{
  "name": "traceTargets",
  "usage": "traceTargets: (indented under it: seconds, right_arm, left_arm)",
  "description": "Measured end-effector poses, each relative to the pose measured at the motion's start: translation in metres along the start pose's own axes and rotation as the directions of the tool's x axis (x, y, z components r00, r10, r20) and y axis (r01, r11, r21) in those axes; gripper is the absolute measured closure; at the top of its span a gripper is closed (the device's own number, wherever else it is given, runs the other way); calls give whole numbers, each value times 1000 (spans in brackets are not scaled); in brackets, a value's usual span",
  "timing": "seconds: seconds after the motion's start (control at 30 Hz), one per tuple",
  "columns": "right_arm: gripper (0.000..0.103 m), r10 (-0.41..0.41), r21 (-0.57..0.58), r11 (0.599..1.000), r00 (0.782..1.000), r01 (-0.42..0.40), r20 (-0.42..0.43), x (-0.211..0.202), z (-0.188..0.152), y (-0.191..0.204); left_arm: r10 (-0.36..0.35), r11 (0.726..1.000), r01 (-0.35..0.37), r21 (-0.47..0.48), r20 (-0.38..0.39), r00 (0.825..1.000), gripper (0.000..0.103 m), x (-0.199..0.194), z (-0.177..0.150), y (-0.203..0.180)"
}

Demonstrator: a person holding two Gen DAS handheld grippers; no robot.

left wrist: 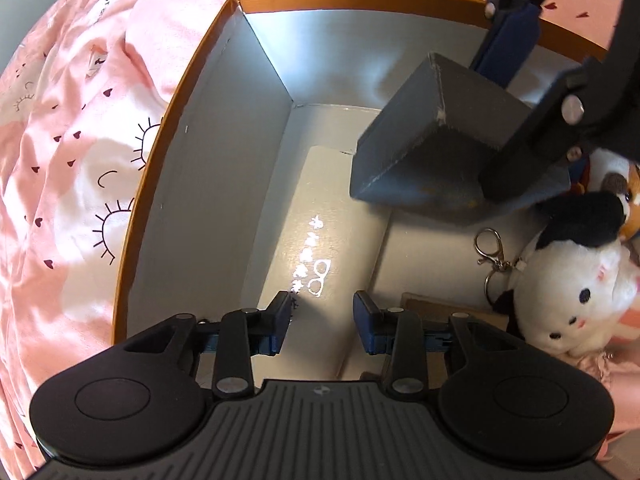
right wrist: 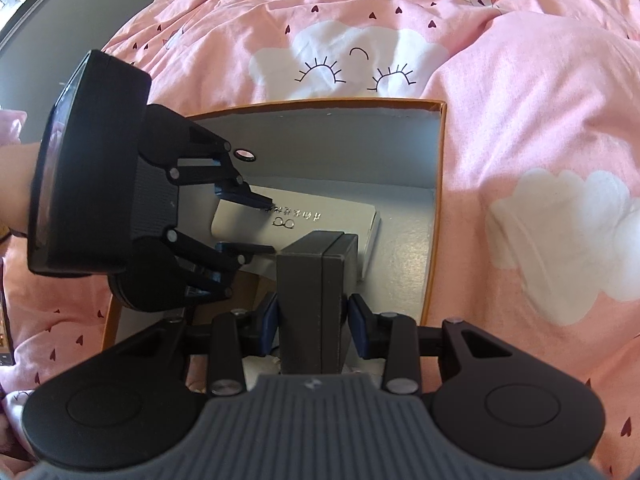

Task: Organize objects
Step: 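Lower the white box into the orange box and open the left gripper while the right holds the dark box, then lower the dark gray box into the orange box and open the right gripper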

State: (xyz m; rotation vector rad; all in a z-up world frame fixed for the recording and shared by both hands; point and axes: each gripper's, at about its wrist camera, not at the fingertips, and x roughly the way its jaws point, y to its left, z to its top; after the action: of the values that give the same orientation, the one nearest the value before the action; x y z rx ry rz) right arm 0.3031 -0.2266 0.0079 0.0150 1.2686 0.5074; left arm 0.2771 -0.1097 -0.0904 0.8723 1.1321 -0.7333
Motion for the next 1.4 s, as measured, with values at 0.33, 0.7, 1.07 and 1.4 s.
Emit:
traceTargets:
  seconds: [0.33, 0.7, 1.07, 1.4]
  right_arm:
    - [64, -16, 17, 1000, 999, 17, -45, 11, 10, 9]
    - [64, 12, 56, 998, 988, -3, -155, 30, 23, 18]
    - [62, 17, 107, 994, 969, 10, -245, 55, 29, 21]
    - [59, 67, 175, 984, 974, -29, -215, 45, 26, 20]
  left_arm:
    - [40, 979, -38, -199, 2, 999, 59, -3, -6, 17]
    - [34, 952, 13, -307, 149, 988, 63, -51, -44, 10]
    - [71, 903, 62, -426, 289, 955, 63, -72, -57, 35]
    - [89, 867, 83, -492, 318, 944, 63, -76, -71, 44]
